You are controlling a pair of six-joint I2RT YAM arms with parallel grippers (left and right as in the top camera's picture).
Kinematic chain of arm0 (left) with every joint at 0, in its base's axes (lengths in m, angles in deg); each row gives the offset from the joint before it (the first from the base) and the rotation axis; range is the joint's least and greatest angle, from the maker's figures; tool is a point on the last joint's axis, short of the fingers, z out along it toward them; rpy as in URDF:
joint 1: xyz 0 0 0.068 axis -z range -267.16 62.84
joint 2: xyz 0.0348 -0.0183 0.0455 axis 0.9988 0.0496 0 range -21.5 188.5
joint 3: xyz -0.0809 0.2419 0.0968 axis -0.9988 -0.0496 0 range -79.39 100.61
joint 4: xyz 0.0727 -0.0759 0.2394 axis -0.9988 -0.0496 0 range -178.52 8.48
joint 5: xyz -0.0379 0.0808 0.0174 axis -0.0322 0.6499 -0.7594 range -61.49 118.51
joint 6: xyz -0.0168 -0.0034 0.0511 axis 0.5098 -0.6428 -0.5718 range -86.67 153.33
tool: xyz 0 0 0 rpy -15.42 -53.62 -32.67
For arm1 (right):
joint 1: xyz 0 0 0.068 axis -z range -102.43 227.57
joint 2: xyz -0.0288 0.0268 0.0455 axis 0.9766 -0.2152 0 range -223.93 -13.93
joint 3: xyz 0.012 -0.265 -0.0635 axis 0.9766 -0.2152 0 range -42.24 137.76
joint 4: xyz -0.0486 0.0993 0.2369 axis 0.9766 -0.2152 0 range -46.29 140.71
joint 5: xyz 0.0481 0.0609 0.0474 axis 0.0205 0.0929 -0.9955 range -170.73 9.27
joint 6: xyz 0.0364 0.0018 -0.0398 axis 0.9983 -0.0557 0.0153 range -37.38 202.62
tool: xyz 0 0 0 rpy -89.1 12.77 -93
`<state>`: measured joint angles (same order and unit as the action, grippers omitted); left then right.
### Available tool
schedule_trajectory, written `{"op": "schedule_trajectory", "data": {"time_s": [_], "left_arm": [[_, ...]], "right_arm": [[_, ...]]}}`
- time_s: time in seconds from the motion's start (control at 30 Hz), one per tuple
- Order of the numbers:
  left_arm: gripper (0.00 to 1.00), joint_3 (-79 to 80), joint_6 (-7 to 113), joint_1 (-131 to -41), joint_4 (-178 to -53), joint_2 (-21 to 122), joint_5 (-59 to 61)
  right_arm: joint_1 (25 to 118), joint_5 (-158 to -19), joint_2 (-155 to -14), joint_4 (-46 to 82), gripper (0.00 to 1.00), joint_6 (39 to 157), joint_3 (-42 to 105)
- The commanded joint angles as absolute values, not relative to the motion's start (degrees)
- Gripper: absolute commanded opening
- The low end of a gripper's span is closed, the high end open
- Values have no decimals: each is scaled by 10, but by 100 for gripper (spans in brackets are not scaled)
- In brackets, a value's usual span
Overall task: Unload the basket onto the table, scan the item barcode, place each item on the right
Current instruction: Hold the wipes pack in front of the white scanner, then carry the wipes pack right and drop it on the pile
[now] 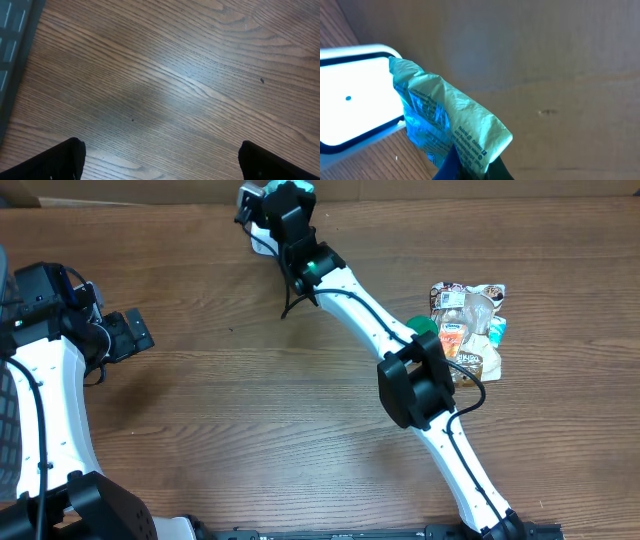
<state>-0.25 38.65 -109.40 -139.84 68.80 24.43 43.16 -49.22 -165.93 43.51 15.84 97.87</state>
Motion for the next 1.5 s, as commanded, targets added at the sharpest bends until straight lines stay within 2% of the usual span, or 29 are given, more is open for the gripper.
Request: {"op": "schedule_trajectory", "data": {"time_s": [0.0,0.4,0.47,0.5,0.77,0.87,0.93,1.03,1.27,1.47], "left_arm": [[100,6,371,-1096,-1398,689,246],[100,6,371,-1096,-1398,689,246],[100,6,371,-1096,-1398,689,246],[100,6,371,-1096,-1398,689,246],[100,6,371,-1096,-1398,689,246],[100,6,371,-1096,-1398,689,246],[100,6,371,-1096,-1398,689,246],[100,6,371,-1096,-1398,689,246],[100,6,371,-1096,-1398,689,246],[100,6,371,-1096,-1398,689,246]], "right_arm": [[433,-488,-1648,442,4,150,987],[433,-488,-1644,468,4,152,987],[433,-490,-1633,466,4,199,987],[439,-510,-1601,436,4,263,987],[465,-651,-1406,181,4,474,987],[479,-721,-1334,66,4,642,987],[507,-739,-1276,-55,4,830,987],[548,-761,-1238,-184,4,961,987],[655,-796,-1242,-385,4,1094,987],[726,-796,-1263,-415,4,1114,941]]}}
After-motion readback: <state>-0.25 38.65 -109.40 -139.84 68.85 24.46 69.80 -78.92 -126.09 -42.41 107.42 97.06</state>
